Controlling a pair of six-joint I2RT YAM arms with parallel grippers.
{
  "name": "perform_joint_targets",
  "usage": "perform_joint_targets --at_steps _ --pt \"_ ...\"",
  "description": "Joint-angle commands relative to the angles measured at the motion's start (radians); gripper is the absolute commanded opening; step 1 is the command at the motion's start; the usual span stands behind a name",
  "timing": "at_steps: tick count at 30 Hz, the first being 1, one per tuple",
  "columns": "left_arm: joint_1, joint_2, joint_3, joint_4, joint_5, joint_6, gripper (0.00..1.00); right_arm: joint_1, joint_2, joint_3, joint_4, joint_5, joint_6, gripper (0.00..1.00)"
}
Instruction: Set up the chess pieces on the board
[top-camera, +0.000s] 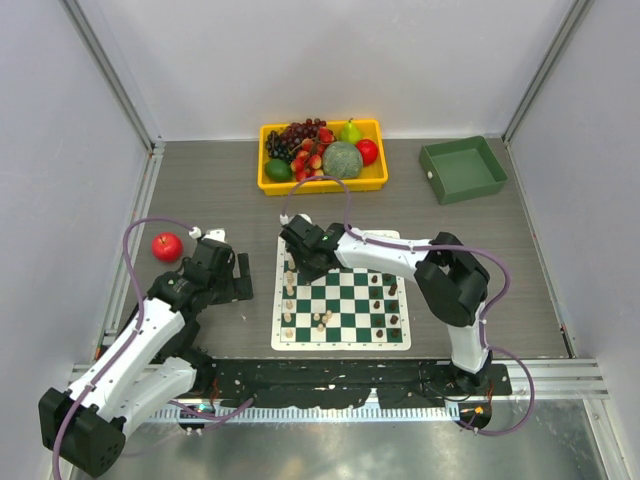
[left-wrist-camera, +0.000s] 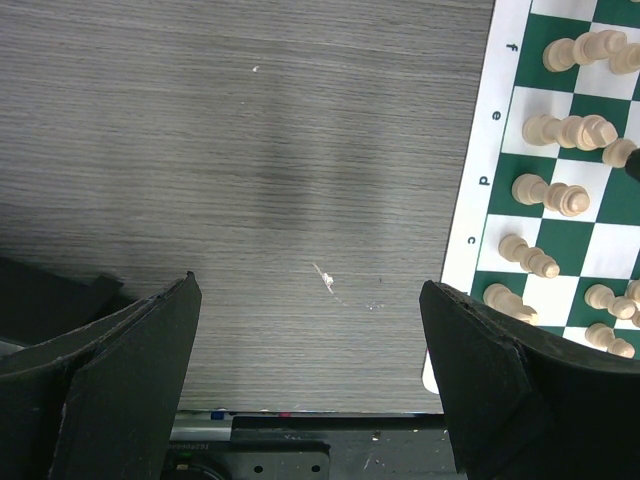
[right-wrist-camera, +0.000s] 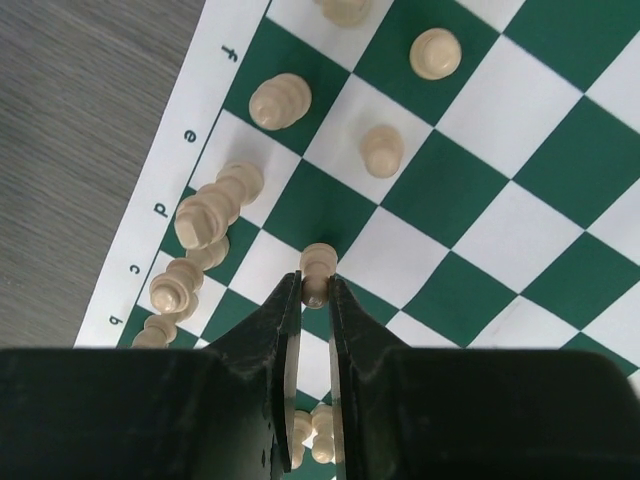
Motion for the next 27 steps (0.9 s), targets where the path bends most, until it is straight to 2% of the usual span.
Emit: perform_joint_targets --at_steps 1,19,23,27 --pt "0.004 -0.007 0.001 0.012 -0.015 0.005 1.00 -0.013 0.004 0.066 0.005 0.010 -0.016 0.16" --pt "0.004 -0.001 0.004 0.009 -0.018 0.000 1.00 -0.018 0.048 0.073 0.002 -0.007 -0.020 0.18" --pt "0.006 -0.002 0.001 0.011 -0.016 0.000 1.00 -0.018 0.058 0.071 0.004 -0.021 -0.019 0.20" --pt "0.004 -0.005 0.003 0.008 -0.016 0.000 1.00 -0.018 0.058 0.077 0.007 -0.031 -0.019 0.28"
